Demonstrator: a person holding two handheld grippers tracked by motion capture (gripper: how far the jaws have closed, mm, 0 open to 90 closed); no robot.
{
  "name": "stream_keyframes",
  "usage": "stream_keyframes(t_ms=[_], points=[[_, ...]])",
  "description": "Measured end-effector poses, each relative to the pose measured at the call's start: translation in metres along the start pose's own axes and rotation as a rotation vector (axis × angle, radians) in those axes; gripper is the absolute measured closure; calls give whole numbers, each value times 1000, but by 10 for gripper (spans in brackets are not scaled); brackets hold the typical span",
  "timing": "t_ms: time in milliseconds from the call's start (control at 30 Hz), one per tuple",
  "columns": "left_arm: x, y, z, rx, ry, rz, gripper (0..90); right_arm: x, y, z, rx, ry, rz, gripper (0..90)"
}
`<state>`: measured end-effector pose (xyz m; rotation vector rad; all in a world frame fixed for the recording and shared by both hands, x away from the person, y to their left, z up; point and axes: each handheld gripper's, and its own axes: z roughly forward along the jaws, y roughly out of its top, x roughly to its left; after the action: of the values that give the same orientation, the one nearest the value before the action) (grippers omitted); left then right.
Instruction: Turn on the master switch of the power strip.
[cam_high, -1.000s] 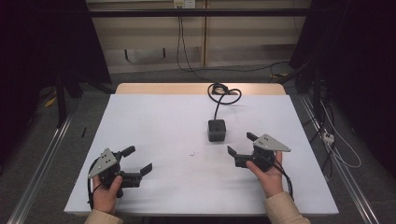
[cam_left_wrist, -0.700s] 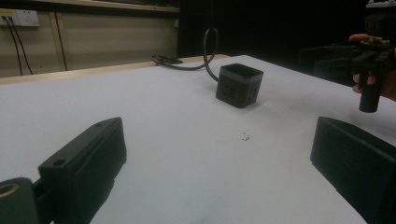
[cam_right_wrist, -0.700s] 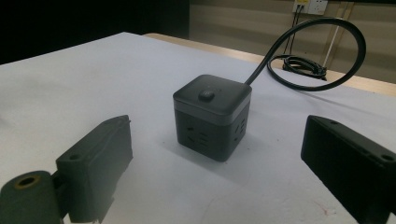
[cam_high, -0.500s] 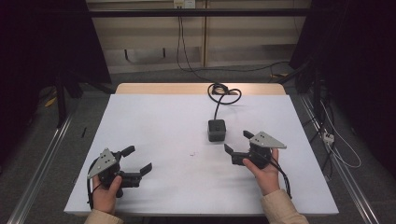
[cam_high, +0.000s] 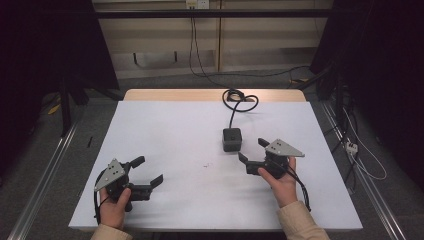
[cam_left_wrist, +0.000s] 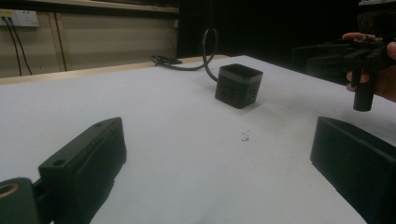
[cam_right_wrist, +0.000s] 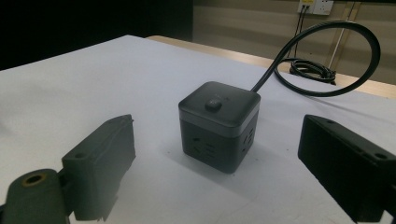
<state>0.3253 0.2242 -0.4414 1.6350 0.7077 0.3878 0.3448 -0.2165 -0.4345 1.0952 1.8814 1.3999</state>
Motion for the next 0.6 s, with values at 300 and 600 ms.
stream_keyframes(t_ms=[300,600], points=[[0,0,0,-2,1,-6,31,0,3,4,-4,1,6,111],[0,0,0,-3,0,-7,31,1,6,9,1,8,17,139]])
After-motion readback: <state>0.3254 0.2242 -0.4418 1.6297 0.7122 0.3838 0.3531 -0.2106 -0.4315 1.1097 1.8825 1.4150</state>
